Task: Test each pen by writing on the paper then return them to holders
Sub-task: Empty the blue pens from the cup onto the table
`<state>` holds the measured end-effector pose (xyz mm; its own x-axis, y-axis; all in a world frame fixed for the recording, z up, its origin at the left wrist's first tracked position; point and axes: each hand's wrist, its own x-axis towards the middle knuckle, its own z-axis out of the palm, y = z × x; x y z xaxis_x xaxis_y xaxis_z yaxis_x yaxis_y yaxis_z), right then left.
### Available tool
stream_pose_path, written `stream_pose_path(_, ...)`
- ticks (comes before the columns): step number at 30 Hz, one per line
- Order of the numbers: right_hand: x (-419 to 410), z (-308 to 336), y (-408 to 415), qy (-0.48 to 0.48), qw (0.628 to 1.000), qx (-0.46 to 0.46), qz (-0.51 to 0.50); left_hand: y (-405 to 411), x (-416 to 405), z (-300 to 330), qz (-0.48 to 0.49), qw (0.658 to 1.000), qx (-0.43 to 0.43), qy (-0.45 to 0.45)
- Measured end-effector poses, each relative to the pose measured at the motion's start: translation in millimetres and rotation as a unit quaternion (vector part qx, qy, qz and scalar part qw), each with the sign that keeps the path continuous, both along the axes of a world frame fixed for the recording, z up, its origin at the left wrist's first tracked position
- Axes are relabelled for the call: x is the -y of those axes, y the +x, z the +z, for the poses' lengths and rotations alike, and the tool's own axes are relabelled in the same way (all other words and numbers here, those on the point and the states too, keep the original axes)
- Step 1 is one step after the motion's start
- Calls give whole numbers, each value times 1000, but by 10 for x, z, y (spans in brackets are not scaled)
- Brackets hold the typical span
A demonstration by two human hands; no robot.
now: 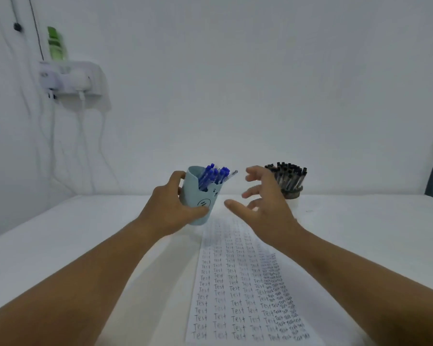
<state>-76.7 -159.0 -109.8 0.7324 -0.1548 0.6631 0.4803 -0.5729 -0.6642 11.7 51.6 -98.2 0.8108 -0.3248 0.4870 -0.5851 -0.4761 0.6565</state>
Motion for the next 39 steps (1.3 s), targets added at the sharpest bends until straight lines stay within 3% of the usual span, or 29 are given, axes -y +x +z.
stream_pose_path(11,-955,-12,479,-2,978,-178,104,-36,-909,-375,90,984,131,86)
stream_pose_path(15,-1048,-263,573,-31,983,-154,93,31,-1042,-455,70,988,132,49)
stream_pose_path(24,-1024,-417,599,-178,959,-153,157,189,-1241,-519,59,985,139,81)
stream_pose_path(29,-1021,-480,660,-301,935,-158,96,160,-1266,-477,51,987,133,68)
stream_pose_path(39,-965,-459,593,-292,939,-157,90,203,-1499,-481,194,970,143,4)
